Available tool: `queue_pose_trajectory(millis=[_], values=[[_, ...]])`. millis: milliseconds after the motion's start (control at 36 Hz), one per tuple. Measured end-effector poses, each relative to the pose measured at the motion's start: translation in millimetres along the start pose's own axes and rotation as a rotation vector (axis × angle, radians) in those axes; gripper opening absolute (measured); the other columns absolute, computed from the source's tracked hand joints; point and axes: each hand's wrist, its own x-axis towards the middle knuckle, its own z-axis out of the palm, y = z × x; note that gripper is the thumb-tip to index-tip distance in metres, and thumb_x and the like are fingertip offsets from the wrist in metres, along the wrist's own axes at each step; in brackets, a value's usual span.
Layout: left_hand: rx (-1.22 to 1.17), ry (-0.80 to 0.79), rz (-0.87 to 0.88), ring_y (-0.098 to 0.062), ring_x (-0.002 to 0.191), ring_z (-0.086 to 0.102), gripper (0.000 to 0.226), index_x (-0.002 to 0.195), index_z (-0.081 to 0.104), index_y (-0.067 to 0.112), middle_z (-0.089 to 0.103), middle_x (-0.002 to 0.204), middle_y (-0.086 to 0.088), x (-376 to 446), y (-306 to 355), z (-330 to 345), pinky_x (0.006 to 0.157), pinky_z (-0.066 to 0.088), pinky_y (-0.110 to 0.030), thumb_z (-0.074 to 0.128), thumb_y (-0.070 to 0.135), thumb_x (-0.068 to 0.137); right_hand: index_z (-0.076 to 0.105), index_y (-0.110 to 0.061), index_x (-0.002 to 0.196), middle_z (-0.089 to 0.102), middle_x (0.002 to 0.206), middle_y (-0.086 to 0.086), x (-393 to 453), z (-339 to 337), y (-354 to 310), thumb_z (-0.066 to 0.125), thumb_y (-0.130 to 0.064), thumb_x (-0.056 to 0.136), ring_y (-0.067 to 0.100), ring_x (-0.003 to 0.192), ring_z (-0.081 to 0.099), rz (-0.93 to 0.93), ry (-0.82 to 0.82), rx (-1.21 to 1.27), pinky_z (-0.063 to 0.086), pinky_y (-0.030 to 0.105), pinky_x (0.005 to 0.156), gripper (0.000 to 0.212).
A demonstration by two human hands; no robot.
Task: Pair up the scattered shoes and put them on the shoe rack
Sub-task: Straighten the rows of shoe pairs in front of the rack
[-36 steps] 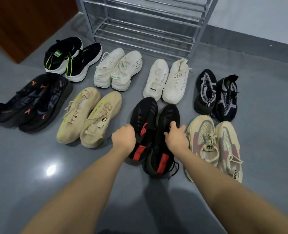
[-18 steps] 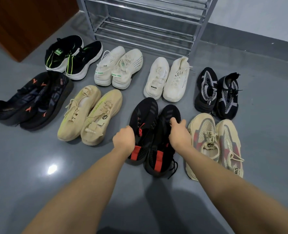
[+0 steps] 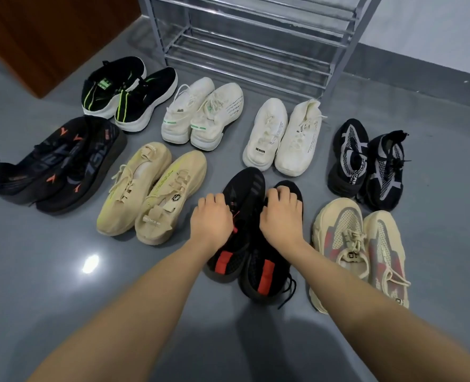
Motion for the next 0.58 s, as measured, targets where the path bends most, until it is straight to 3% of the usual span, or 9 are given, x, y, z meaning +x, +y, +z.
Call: queue_pose_trajectory(millis=[250, 417, 583], values=[[-0.074, -0.051, -0.016, -0.029, 0.12, 0.043, 0.034, 0.126, 0.046, 0.005, 0.048, 0.128, -0.014, 35, -24, -42, 0.097, 0.037, -0.036, 0.039, 0.016, 0.095, 0.054, -0.01, 0.115, 0.051, 0.118, 0.007, 28, -12, -38, 0.044, -0.013, 0.09, 0.027, 0.109, 0.045, -0.033, -0.125, 0.044, 0.03, 0.035, 0.093, 0.027], [-0.045, -0.135, 0.073, -0.032, 0.113, 0.051, 0.029, 0.121, 0.047, 0.005, 0.052, 0.123, -0.013, 53, -43, -81, 0.09, 0.04, -0.038, 0.039, 0.018, 0.095, 0.055, -0.007, 0.107, 0.055, 0.111, 0.009, 47, -37, -69, 0.042, -0.01, 0.091, 0.029, 0.099, 0.052, 0.045, -0.192, 0.136, 0.038, 0.036, 0.083, 0.021], [-0.057, -0.273, 0.118, -0.032, 0.114, 0.052, 0.03, 0.122, 0.046, 0.005, 0.053, 0.126, -0.013, 70, -75, -116, 0.088, 0.043, -0.039, 0.04, 0.016, 0.095, 0.054, -0.004, 0.102, 0.06, 0.105, 0.014, 66, -59, -105, 0.039, -0.013, 0.093, 0.033, 0.098, 0.055, 0.157, -0.264, 0.217, 0.045, 0.044, 0.083, 0.02]])
